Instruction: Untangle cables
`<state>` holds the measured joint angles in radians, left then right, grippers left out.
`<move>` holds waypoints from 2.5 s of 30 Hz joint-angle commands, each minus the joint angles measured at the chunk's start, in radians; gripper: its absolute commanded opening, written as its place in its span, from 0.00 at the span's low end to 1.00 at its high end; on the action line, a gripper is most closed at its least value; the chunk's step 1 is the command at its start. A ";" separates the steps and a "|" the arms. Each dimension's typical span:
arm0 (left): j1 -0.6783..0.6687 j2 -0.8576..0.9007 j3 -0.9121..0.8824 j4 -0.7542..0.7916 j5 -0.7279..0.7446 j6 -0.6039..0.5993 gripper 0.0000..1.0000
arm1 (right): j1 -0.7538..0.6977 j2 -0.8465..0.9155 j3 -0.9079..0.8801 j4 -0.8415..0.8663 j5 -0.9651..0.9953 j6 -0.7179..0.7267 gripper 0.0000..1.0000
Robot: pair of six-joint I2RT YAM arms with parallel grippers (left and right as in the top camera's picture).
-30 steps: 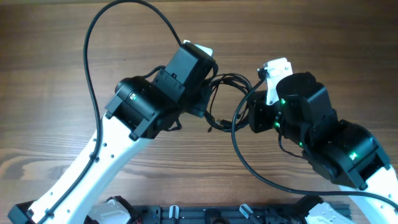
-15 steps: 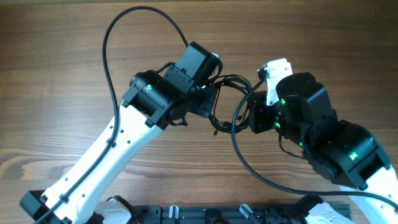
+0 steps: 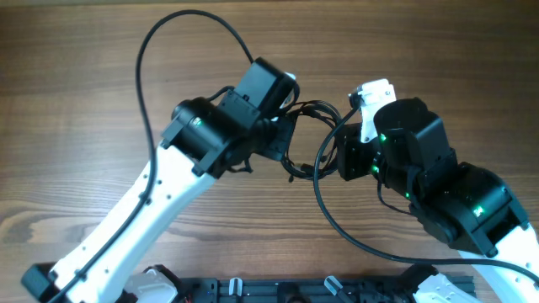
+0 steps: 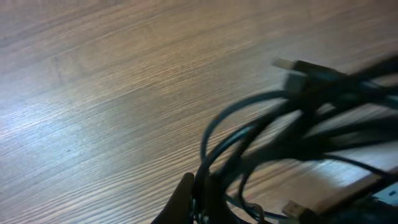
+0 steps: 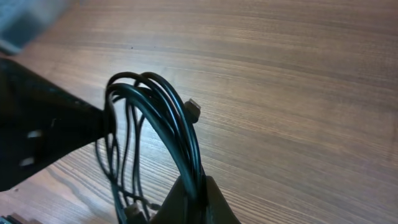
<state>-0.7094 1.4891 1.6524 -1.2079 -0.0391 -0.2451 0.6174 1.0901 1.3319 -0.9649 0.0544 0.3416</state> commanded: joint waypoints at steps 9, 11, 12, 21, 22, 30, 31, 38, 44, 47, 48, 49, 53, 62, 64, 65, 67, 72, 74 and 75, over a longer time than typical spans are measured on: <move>0.005 -0.444 -0.003 0.039 0.212 0.001 0.04 | -0.002 -0.005 0.008 0.006 0.052 -0.001 0.05; 0.005 -0.493 -0.003 0.057 0.233 -0.002 0.04 | -0.002 -0.006 0.008 0.006 0.051 -0.001 0.04; 0.005 -0.508 -0.003 0.068 0.233 -0.003 0.04 | -0.002 -0.006 0.008 0.006 0.051 -0.001 0.04; 0.006 -0.559 -0.003 0.232 0.193 -0.115 0.04 | -0.002 -0.006 0.008 -0.025 0.051 -0.001 0.04; 0.006 -0.559 -0.003 0.244 0.144 -0.145 0.04 | -0.002 -0.006 0.008 -0.028 0.051 -0.001 0.04; 0.006 -0.559 -0.003 0.237 -0.403 -0.374 0.04 | -0.002 -0.006 0.008 -0.053 0.052 0.000 0.04; 0.006 -0.559 -0.003 0.219 -0.420 -0.373 0.05 | -0.002 -0.006 0.008 -0.054 0.052 -0.001 0.04; 0.006 -0.545 -0.003 0.020 -0.423 -0.373 0.06 | -0.002 -0.006 0.008 0.101 -0.063 -0.106 0.05; 0.005 -0.519 -0.003 -0.079 -0.386 -0.373 0.05 | -0.002 -0.006 0.008 0.285 -0.120 -0.114 0.04; 0.005 -0.506 -0.003 -0.063 -0.288 -0.364 0.10 | -0.002 -0.006 0.008 0.292 -0.179 -0.114 0.04; 0.005 -0.503 -0.003 -0.055 -0.261 -0.361 0.14 | -0.002 -0.007 0.008 0.292 -0.197 -0.114 0.04; 0.005 -0.495 -0.003 -0.046 -0.229 -0.361 0.26 | -0.002 -0.007 0.008 0.294 -0.243 -0.130 0.04; 0.005 -0.433 -0.003 -0.039 -0.181 -0.308 1.00 | -0.002 -0.006 0.008 0.294 -0.413 -0.285 0.09; 0.005 -0.293 -0.003 -0.030 -0.121 -0.309 1.00 | -0.002 -0.005 0.008 0.270 -0.363 -0.280 0.66; 0.005 -0.299 -0.003 -0.026 -0.122 -0.308 0.98 | -0.002 -0.003 0.008 0.198 -0.212 -0.221 0.78; 0.005 -0.304 -0.003 -0.023 -0.122 -0.308 0.97 | -0.002 0.000 0.008 0.165 -0.164 -0.202 0.81; 0.005 -0.331 -0.003 -0.008 -0.122 -0.287 0.95 | -0.002 0.030 0.006 -0.006 0.002 -0.089 0.93; 0.006 -0.425 -0.003 -0.040 -0.310 -0.291 1.00 | -0.002 0.169 -0.019 -0.246 0.048 0.056 1.00; 0.008 -0.469 -0.003 -0.097 -0.422 -0.321 1.00 | -0.002 0.263 -0.033 -0.238 0.047 0.058 1.00; 0.008 -0.490 -0.003 -0.124 -0.450 -0.321 1.00 | -0.002 0.309 -0.047 -0.212 0.047 0.051 1.00</move>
<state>-0.7067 1.0473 1.6428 -1.2846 -0.3309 -0.5529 0.6182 1.3033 1.3163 -1.2087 0.0631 0.3573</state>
